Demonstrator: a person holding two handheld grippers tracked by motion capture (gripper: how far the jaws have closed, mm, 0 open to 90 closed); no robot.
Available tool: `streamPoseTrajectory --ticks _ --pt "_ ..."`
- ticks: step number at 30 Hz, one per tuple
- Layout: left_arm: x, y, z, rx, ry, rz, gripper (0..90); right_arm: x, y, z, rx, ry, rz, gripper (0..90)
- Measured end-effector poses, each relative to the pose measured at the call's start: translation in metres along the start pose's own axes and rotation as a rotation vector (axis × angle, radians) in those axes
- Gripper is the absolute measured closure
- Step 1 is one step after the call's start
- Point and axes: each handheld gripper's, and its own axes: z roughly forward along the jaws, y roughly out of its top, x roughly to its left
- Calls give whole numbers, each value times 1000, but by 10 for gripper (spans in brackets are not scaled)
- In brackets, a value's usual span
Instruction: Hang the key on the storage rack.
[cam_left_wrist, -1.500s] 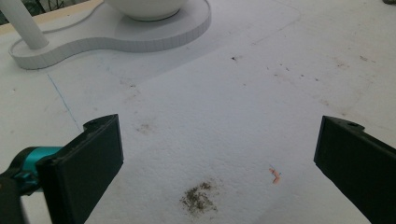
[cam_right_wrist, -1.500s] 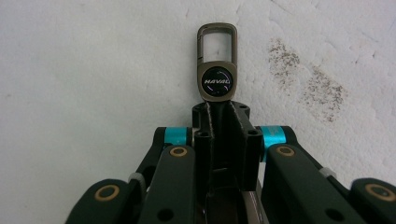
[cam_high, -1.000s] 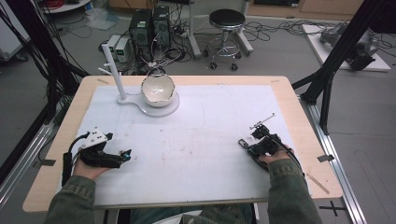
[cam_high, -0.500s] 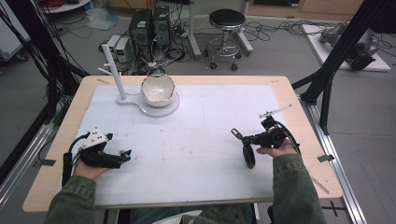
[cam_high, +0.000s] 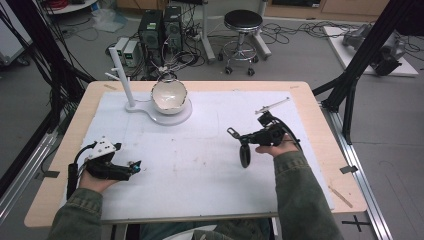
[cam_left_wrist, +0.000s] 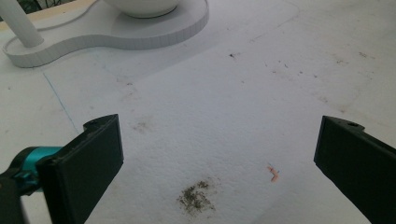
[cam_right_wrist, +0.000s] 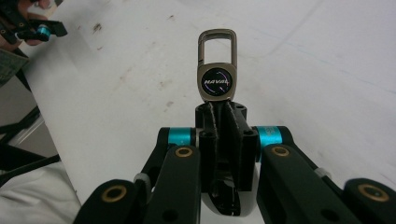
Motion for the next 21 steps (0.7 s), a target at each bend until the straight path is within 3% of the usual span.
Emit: streamPoseTrajectory --ticks 3,5,14,16,21 --pt "0 0 -1 1 1 2 18 5 9 12 3 7 -15 839" --pt "0 0 -1 -1 3 -2 18 11 25 23 -13 24 -32 839" --pt "1 0 -1 -7 -2 -5 18 38 72 40 -19 57 -101 839" --pt "1 0 -1 -8 -3 -3 18 40 77 42 -16 61 -104 839" --pt "0 0 -2 -11 -2 -5 18 43 96 68 2 53 -92 839"
